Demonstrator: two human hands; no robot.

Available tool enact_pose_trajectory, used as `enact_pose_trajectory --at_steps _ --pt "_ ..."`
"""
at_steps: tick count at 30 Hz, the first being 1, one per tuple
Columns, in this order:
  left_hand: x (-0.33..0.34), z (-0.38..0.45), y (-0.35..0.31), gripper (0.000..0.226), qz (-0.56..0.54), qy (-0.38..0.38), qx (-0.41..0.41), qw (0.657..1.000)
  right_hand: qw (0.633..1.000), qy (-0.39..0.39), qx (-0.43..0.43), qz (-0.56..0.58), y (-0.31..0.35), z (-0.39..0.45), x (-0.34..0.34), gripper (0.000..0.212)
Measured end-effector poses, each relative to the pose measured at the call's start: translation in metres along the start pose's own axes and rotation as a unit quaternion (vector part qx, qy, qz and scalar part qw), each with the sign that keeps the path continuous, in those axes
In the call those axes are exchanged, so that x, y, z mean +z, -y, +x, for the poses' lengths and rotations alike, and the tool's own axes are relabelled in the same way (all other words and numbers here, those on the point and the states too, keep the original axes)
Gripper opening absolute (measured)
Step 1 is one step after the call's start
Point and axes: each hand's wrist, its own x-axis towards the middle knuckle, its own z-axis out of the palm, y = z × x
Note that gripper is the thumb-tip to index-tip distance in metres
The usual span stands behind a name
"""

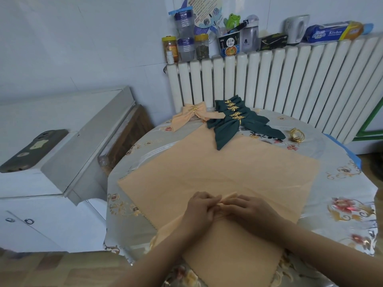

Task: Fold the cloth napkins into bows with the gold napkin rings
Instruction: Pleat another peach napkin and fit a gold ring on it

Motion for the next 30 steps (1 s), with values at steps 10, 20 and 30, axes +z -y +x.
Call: enact_pose_trajectory --at_steps 10,20,30 --pt "0.008 -0.005 0.01 0.048 0.188 0.016 0.2 0.961 0.999 -0.021 0.044 0.01 0.001 0.003 0.004 0.019" --pt "-0.003 0.007 0.0 0.038 0.155 0.056 0.174 0.971 0.99 -0.04 0.125 0.047 0.012 0.008 -0.001 0.022" --pt "-0.014 0.06 -0.002 0.035 0.182 0.069 0.178 0.964 0.924 -0.082 0.374 0.024 -0.026 0.004 -0.039 0.024"
